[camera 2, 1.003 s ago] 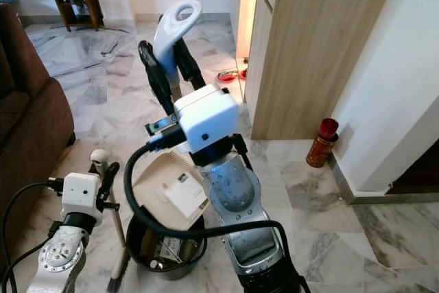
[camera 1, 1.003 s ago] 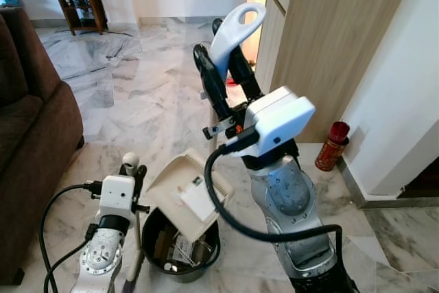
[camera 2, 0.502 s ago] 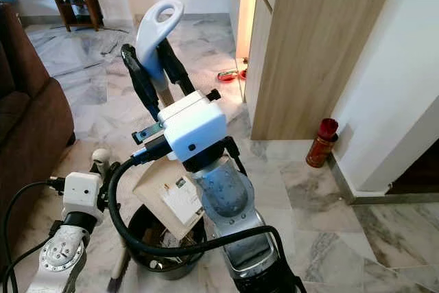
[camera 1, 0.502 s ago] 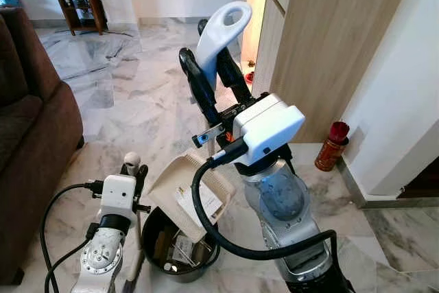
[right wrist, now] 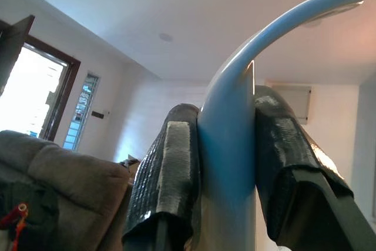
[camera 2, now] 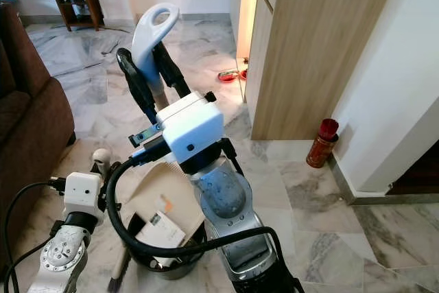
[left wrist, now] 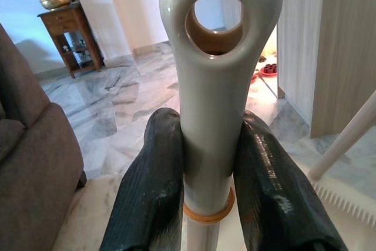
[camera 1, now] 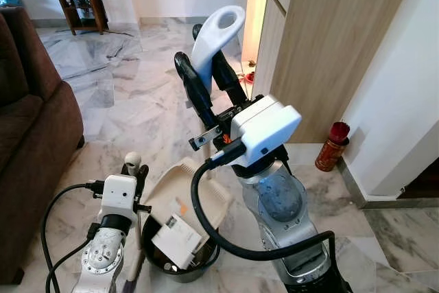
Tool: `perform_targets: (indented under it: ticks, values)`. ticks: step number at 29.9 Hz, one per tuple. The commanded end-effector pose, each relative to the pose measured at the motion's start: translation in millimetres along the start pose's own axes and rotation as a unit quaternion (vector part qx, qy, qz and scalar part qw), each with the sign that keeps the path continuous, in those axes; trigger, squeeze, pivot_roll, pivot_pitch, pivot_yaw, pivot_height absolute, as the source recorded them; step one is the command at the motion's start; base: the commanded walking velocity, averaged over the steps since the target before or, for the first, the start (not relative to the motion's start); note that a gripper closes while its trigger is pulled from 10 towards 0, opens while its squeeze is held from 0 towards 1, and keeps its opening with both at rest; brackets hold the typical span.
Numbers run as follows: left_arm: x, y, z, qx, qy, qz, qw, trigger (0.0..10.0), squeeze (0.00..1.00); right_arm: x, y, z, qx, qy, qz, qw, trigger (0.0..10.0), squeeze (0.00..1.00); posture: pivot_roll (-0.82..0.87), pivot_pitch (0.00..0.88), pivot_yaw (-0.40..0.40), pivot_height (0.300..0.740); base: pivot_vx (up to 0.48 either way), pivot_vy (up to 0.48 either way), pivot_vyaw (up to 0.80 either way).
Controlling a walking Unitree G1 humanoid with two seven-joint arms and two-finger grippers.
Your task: Sweep floor
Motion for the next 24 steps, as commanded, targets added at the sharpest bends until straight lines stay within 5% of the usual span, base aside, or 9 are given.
perform_targets:
  ticks: [1,12,16,22,24]
  values:
    - [4.5,10.8,2.3,0.004,-0.003,0.025,1.000,10.0,0.00,4.9,19.7,3.2,-0.005,-0.006,0.044,0.999,10.0,0.00,0.03,0.000,-0.013,0.740,0.000,0.000,0.00]
    - [3.8,10.0,2.2,0.005,0.000,0.024,1.000,10.0,0.00,-0.9,0.2,16.9,-0.081,-0.033,0.000,0.996,10.0,0.00,0.03,0.000,-0.017,0.740,0.000,0.000,0.00]
    - [4.2,8.8,2.6,0.004,-0.003,0.022,1.000,10.0,0.00,-10.8,-23.8,47.6,-0.147,-0.076,-0.059,0.984,10.0,0.00,0.02,0.000,-0.014,0.740,0.000,0.000,0.00]
    - [4.7,8.5,3.2,0.002,-0.005,0.021,1.000,10.0,0.00,-22.6,-35.2,71.4,-0.185,-0.095,-0.085,0.974,10.0,0.00,0.01,0.000,-0.009,0.740,0.000,0.000,0.00]
    - [4.9,8.3,3.7,0.000,-0.008,0.020,1.000,10.0,0.00,-36.3,-44.4,88.6,-0.230,-0.102,-0.110,0.962,10.0,0.00,0.00,0.000,-0.004,0.740,0.000,0.000,0.00]
Point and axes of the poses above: a point about 5 cm out from each wrist's last joint towards the gripper, its own x axis pointing out of the wrist towards the gripper, its own y axis along the axis of the wrist's last joint, z = x × y, the point moved 6 cm from there along x, pointing out of the wrist towards the gripper, and after that the axes turned 14 degrees about -x, right-handed, at the moved point
